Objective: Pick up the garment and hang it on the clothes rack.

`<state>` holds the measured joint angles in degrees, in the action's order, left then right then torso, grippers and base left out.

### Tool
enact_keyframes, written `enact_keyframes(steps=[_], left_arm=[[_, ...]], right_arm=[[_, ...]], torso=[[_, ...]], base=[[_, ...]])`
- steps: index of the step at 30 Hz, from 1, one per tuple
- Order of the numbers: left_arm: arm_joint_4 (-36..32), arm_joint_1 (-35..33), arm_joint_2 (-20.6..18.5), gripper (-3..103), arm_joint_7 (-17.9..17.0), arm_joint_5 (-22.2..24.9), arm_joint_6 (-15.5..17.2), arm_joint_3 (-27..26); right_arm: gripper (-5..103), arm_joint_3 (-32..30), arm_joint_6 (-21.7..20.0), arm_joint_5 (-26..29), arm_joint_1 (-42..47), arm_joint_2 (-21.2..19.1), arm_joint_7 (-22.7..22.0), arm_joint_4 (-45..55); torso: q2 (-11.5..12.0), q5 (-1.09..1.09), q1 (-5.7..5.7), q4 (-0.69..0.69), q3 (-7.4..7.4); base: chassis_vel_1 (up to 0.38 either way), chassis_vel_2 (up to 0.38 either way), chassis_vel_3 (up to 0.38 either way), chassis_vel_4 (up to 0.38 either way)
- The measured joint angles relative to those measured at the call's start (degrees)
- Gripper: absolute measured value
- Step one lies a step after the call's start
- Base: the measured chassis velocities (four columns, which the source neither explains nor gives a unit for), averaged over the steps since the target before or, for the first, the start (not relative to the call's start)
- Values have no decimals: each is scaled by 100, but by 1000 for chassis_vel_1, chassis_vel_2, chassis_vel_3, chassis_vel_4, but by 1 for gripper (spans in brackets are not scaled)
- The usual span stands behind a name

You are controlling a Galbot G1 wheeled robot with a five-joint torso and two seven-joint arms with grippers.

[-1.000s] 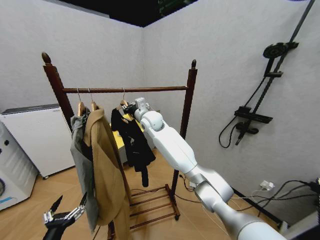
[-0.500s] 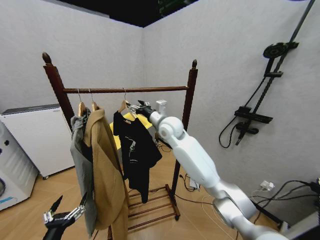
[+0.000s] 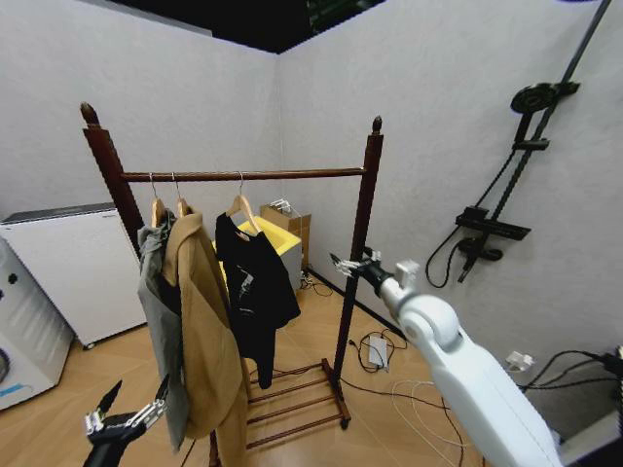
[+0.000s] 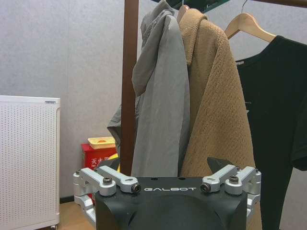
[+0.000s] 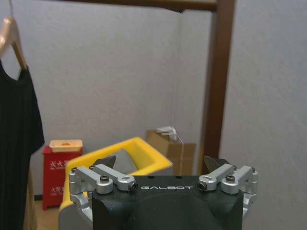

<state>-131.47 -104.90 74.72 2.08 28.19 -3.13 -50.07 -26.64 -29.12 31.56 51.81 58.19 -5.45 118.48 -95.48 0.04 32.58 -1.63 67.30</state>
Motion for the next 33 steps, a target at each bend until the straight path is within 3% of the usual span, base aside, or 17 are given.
enact_keyframes(steps=[1,3,4,6,13,19,28,33], left_arm=[[0,0,0,100,0,0,0,0],[0,0,0,100,2,0,0,0],[0,0,0,100,2,0,0,0],[0,0,0,100,-1,0,0,0],[0,1,0,100,0,0,0,0],[0,0,0,100,0,0,0,0],[0,0,0,100,0,0,0,0],[0,-1,0,100,0,0,0,0]], right_arm=[[100,0,0,0,0,0,0,0],[100,-677,140,-190,904,522,11,242],[100,-677,140,-190,904,522,11,242],[100,-1107,370,-396,1678,986,68,458],[100,-1331,987,-1027,2778,1593,130,860],[100,-1309,1186,-1467,2943,1795,113,1032],[100,-1320,1287,-1660,2910,1848,98,1067],[100,-1369,1591,-1724,2901,1847,262,992]], torso=[[0,0,0,0,0],[0,-4,0,1,-1],[0,-4,0,1,-1],[0,-4,0,2,-1],[1,-4,1,0,0],[1,-4,2,2,1],[1,-3,1,1,0],[-4,-3,-6,2,-2]], base=[[0,0,0,0],[0,0,0,0],[0,0,0,0],[0,0,0,0],[5,-8,-8,5],[83,-86,-105,83],[161,-235,-229,149],[153,-300,-266,122]])
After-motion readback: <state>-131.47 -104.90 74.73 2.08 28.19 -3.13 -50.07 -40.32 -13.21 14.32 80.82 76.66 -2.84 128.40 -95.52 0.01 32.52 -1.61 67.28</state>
